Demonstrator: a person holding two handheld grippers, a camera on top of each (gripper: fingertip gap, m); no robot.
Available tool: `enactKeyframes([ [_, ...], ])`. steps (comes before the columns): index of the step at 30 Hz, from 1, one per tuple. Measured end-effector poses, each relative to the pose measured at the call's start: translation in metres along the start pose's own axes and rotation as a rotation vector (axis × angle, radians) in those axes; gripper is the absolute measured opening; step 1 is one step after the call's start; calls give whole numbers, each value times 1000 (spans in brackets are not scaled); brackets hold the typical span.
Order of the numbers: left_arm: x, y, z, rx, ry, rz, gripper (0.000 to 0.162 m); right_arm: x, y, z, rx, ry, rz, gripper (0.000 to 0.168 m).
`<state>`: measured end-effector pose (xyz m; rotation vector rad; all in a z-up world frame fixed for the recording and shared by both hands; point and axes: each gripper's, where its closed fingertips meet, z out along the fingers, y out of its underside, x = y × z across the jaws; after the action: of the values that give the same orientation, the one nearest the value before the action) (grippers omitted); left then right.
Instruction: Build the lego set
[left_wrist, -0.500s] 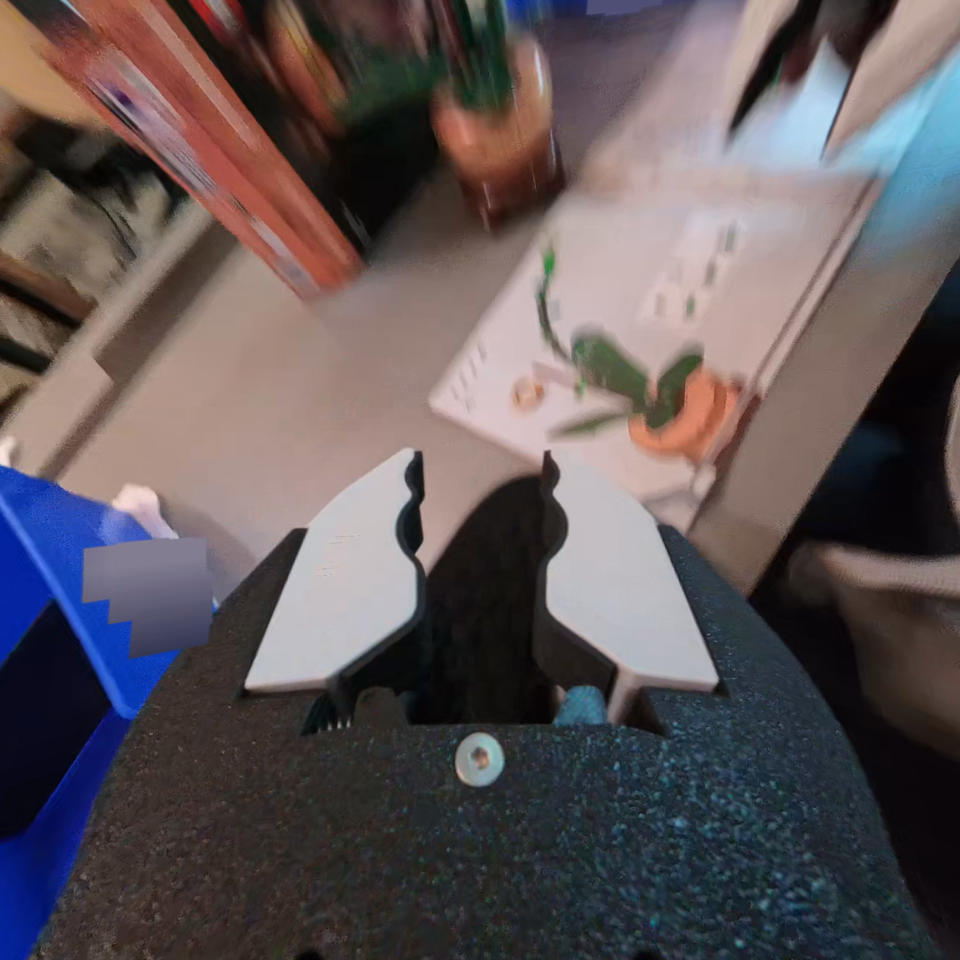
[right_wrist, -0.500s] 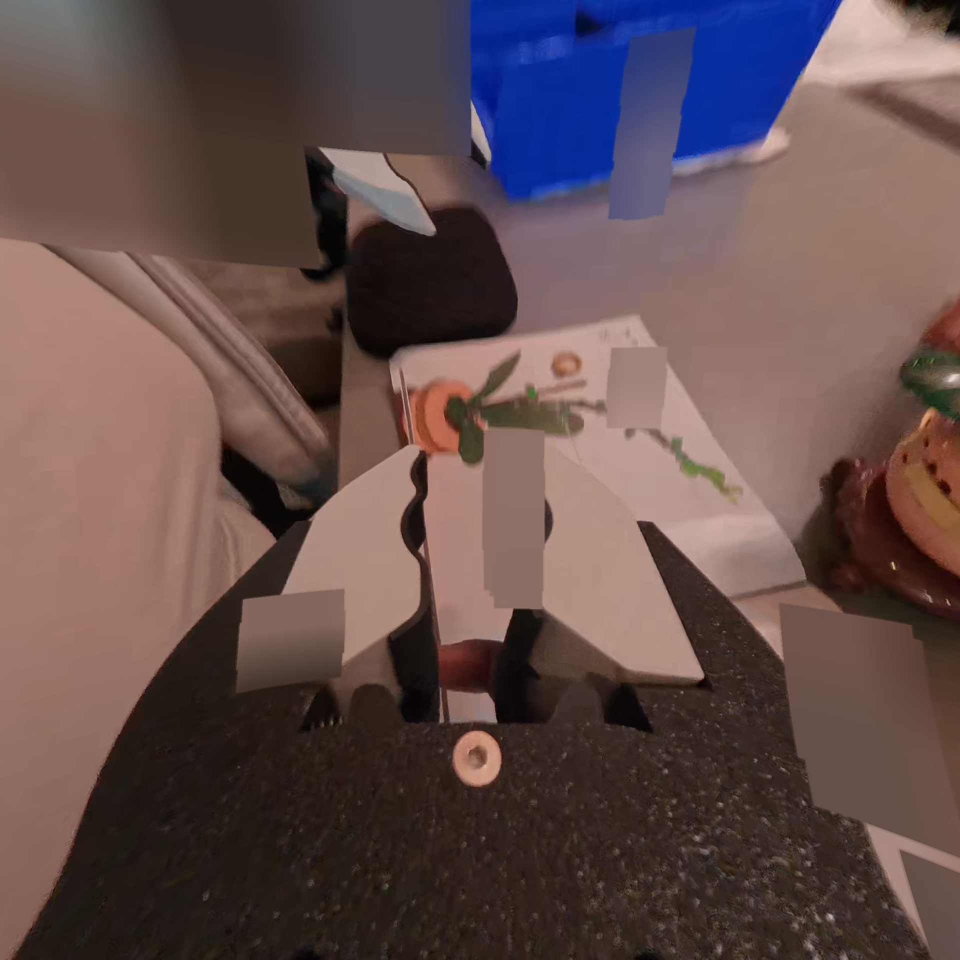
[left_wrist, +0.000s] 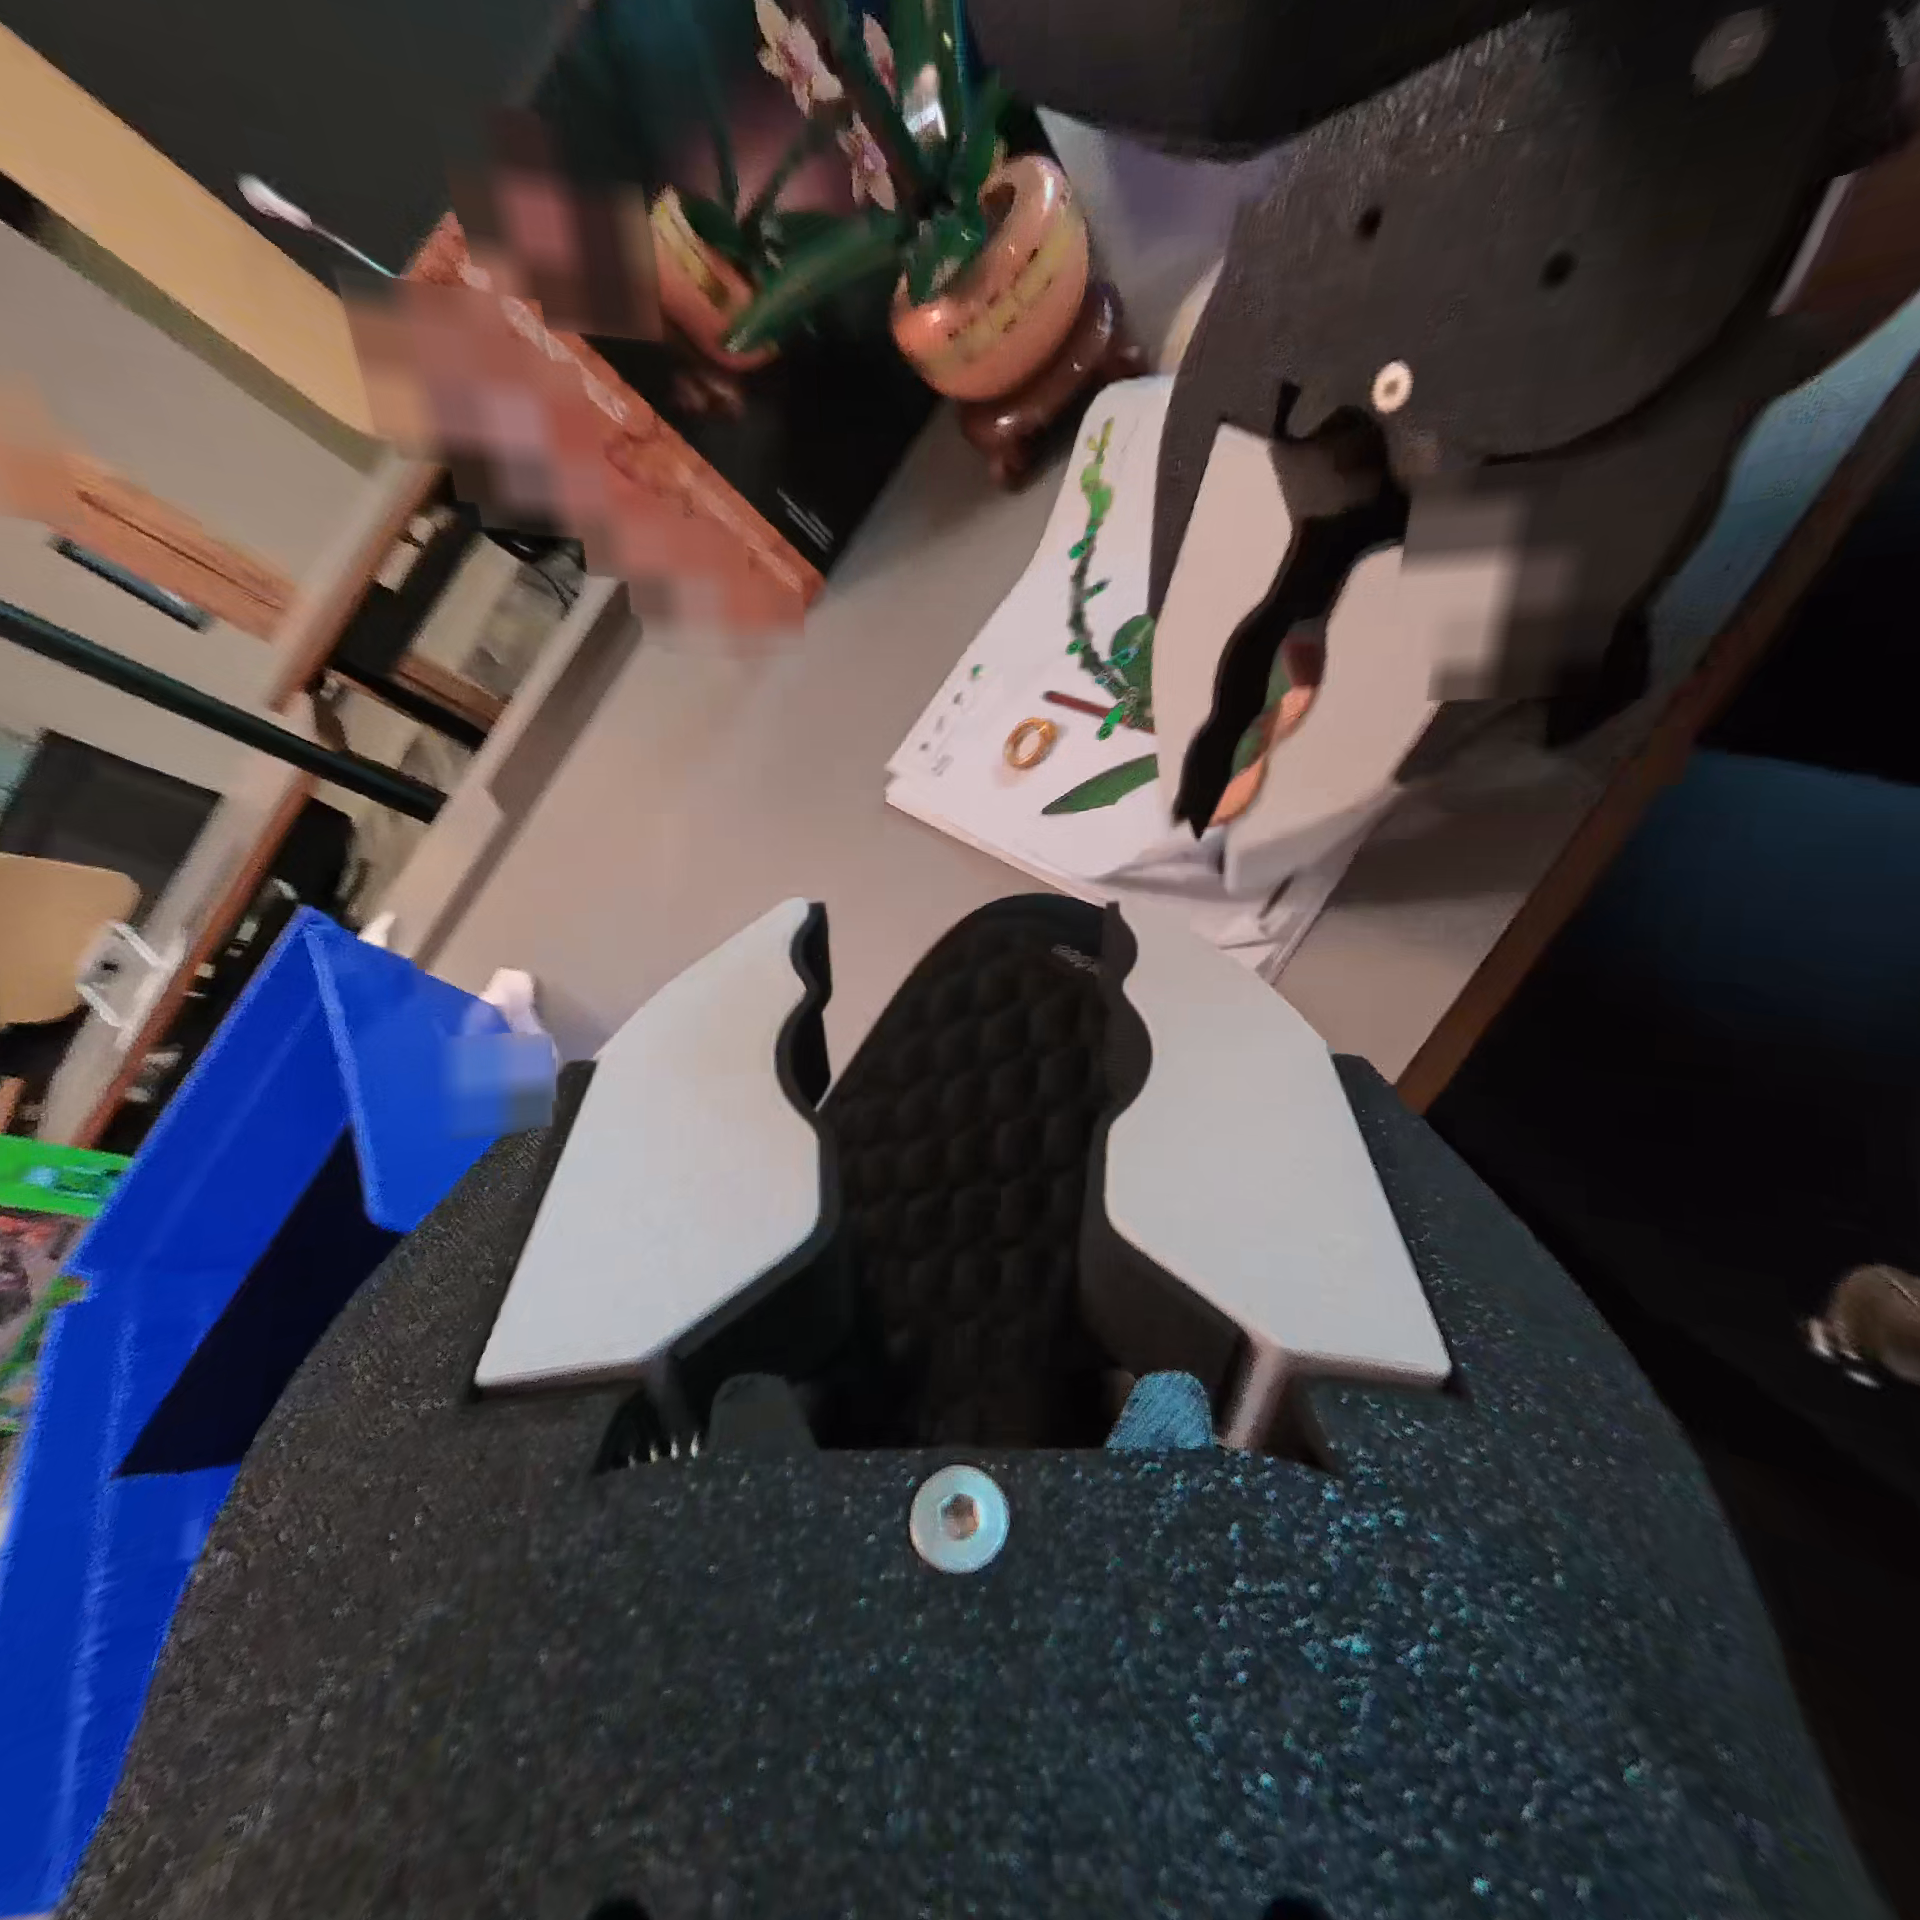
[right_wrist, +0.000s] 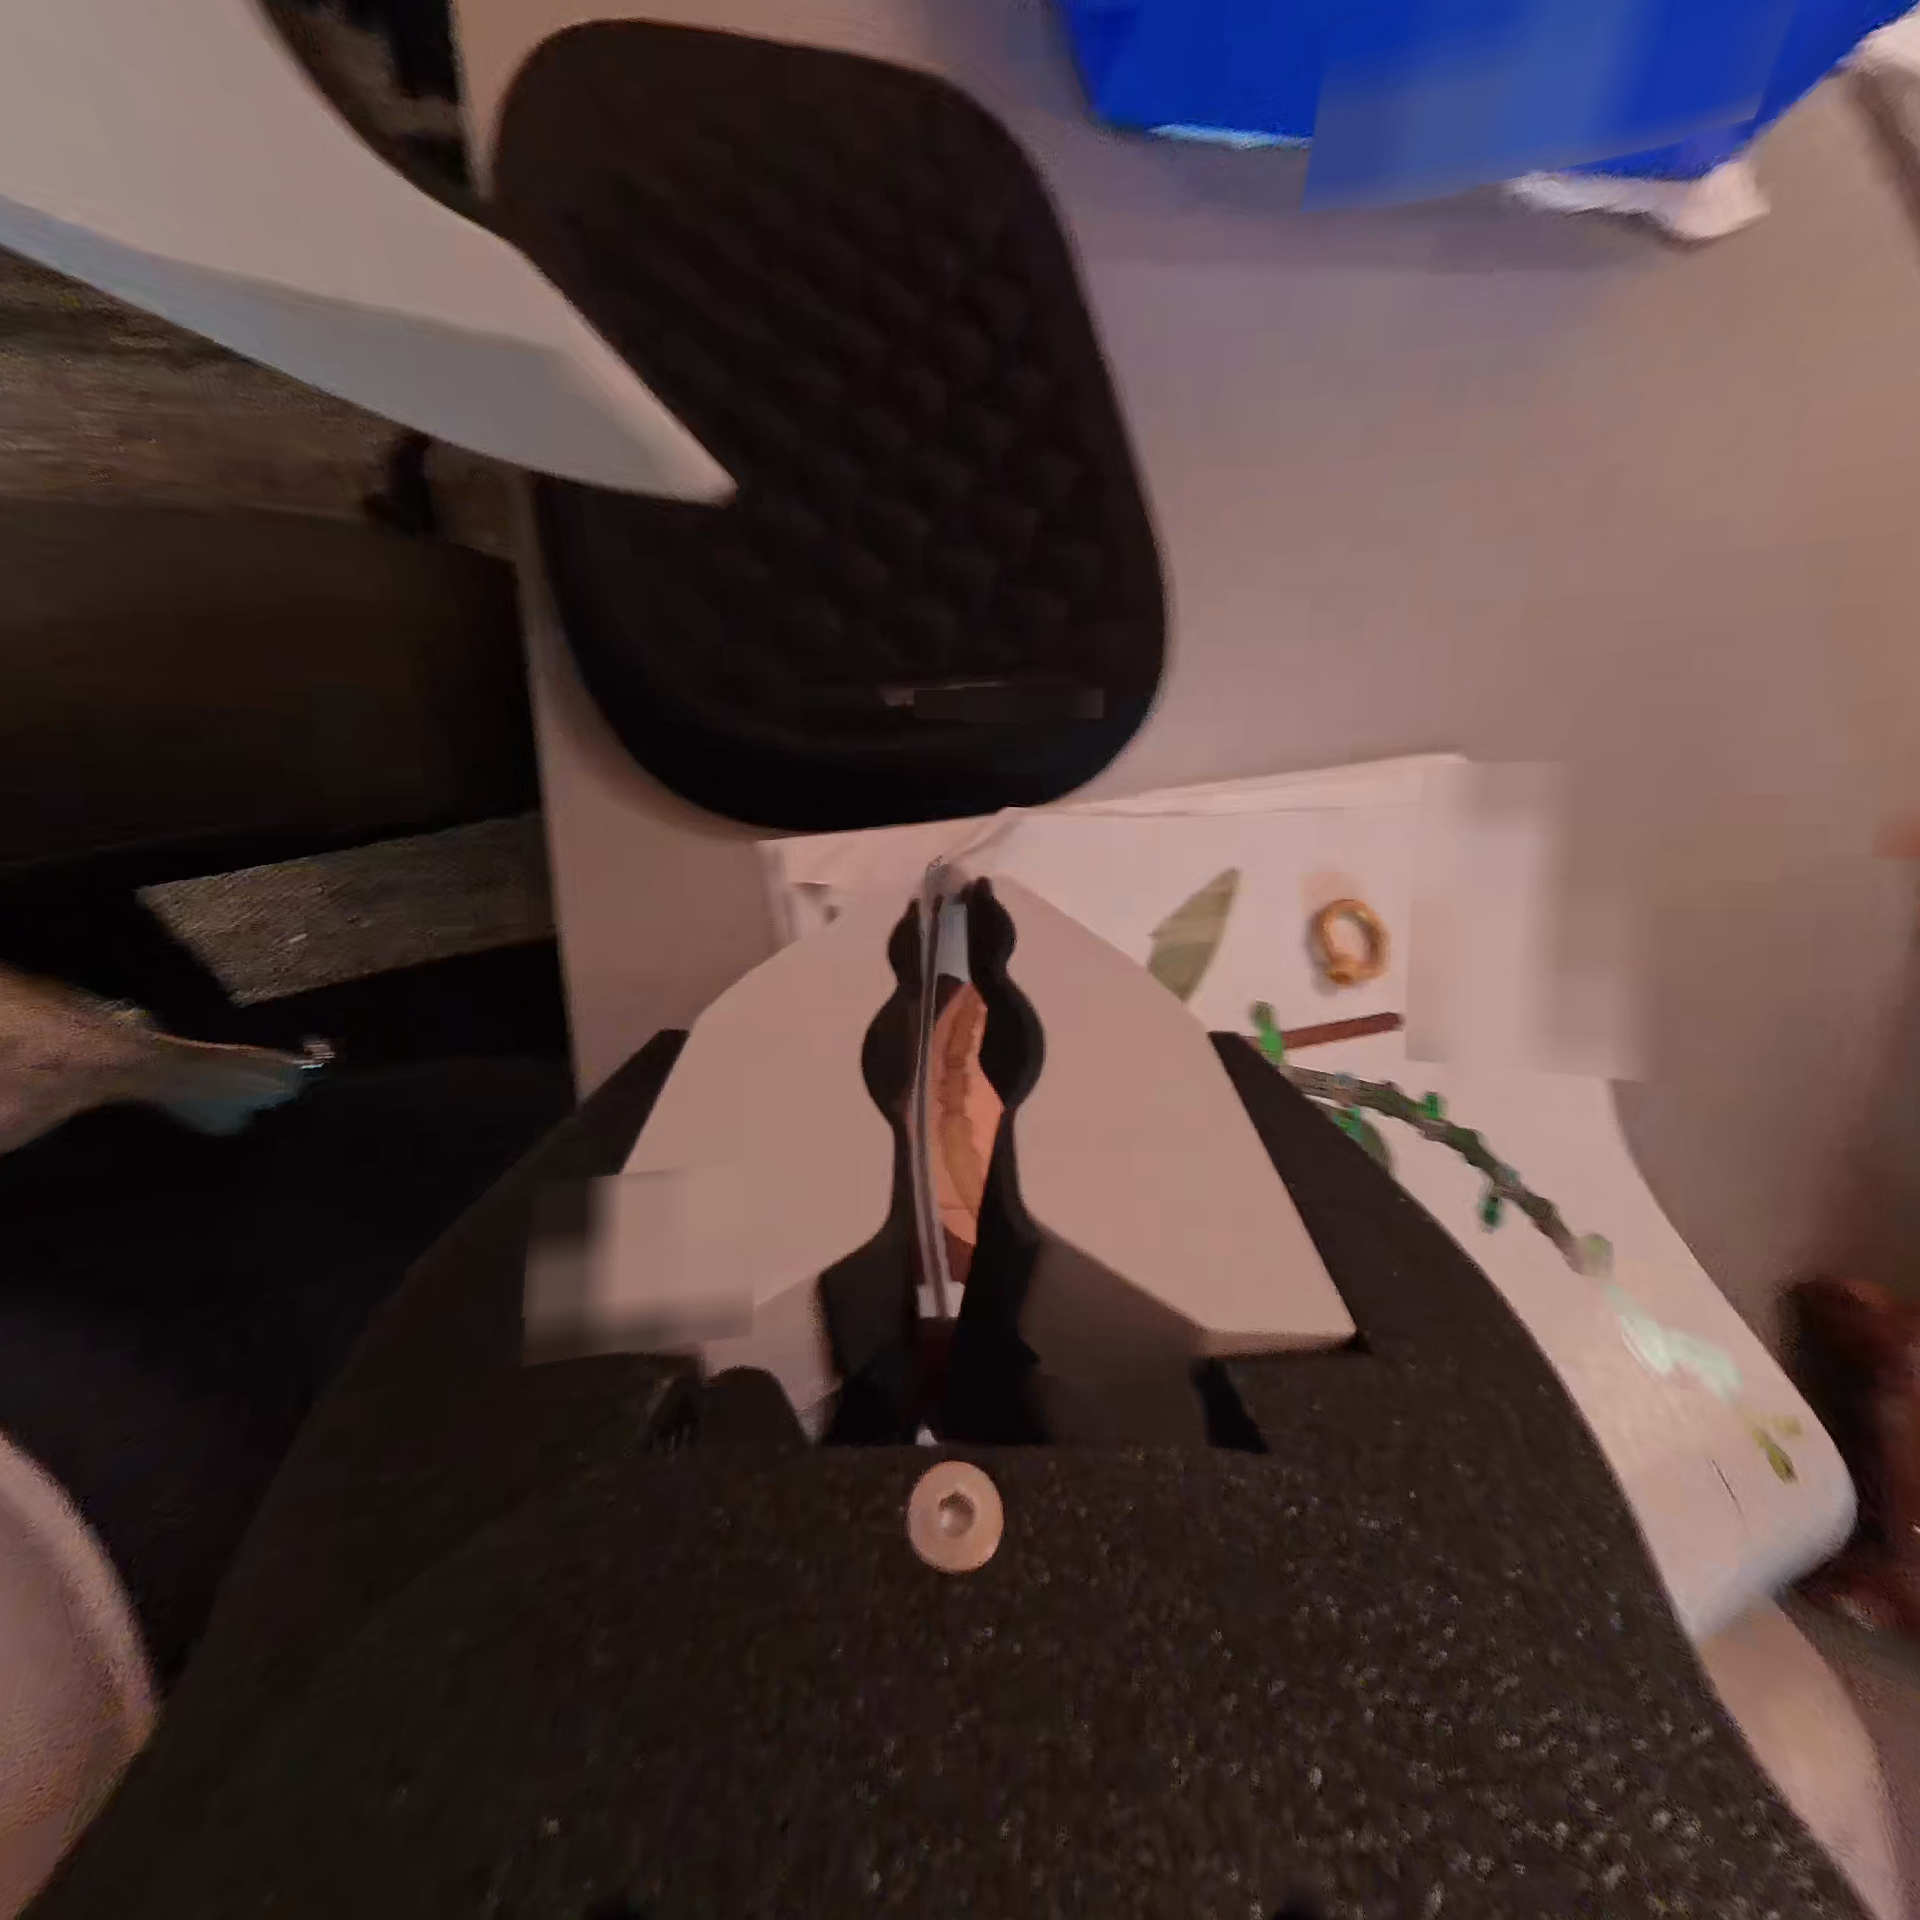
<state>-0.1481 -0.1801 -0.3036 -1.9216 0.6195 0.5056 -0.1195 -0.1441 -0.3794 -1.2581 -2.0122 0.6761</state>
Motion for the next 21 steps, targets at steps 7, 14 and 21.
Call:
enactKeyframes([
  [7,-20,-17,-44,196,-137,-46,48,35,-7,-59,290,-35,415,4],
  [14,-15,-31,-54,280,-141,-78,46,-28,-15,-83,442,-372,514,37],
  [21,23,-60,-9,291,40,-147,10,-53,19,-121,413,-371,407,34],
])
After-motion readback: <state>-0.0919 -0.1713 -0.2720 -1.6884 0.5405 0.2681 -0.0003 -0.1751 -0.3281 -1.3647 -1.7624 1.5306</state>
